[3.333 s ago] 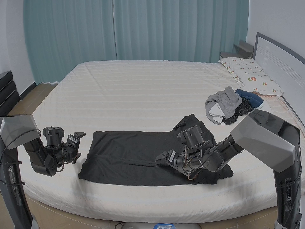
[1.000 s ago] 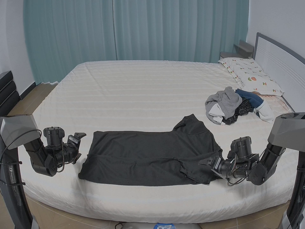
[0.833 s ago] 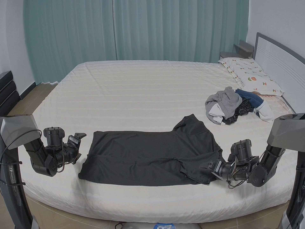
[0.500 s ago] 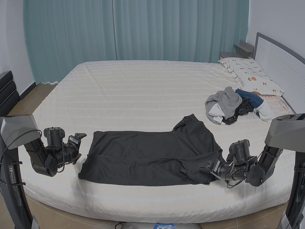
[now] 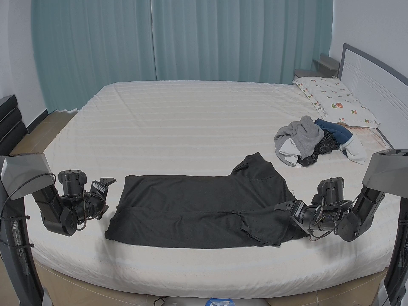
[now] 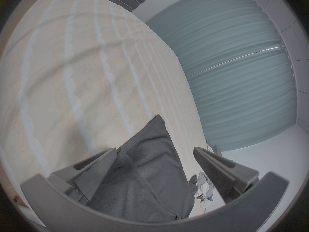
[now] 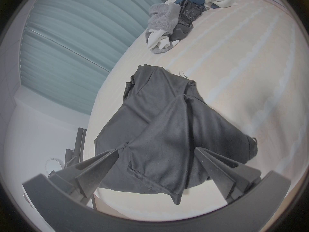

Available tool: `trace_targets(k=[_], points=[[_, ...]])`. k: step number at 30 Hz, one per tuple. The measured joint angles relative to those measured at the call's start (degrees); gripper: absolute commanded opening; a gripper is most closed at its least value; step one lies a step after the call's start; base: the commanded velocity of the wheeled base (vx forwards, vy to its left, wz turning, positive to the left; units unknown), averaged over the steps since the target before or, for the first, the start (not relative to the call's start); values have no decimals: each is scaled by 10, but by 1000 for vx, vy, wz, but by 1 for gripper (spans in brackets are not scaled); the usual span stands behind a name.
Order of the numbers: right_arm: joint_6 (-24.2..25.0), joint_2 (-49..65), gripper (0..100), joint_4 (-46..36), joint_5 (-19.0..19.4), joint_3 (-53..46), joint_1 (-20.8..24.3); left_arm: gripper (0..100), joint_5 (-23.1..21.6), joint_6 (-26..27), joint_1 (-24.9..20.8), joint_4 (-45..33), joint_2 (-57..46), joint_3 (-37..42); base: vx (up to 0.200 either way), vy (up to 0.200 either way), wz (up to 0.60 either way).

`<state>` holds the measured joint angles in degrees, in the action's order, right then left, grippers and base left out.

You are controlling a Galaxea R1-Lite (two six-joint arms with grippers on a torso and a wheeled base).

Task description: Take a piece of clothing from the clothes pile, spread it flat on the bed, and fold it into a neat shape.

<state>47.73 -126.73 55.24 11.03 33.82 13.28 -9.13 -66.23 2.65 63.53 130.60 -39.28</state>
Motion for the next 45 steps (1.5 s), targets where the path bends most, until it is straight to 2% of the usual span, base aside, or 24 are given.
trace_targets(k=[13,25,34,35,45], points=[[-5,-44,100,-7,-2,78,-10,100,0,0,0,0,0,0,0,0,0],[-25,-46,100,-2,-5,55,-18,100,0,0,0,0,0,0,0,0,0],[-31,-68,100,-2,-6,79,-20,100,0,0,0,0,1,0,0,0,0],[-31,-71,0,-2,-7,82,-19,100,0,0,0,0,1,0,0,0,0],[-30,-83,0,8,-9,111,-35,100,0,0,0,0,1,0,0,0,0]])
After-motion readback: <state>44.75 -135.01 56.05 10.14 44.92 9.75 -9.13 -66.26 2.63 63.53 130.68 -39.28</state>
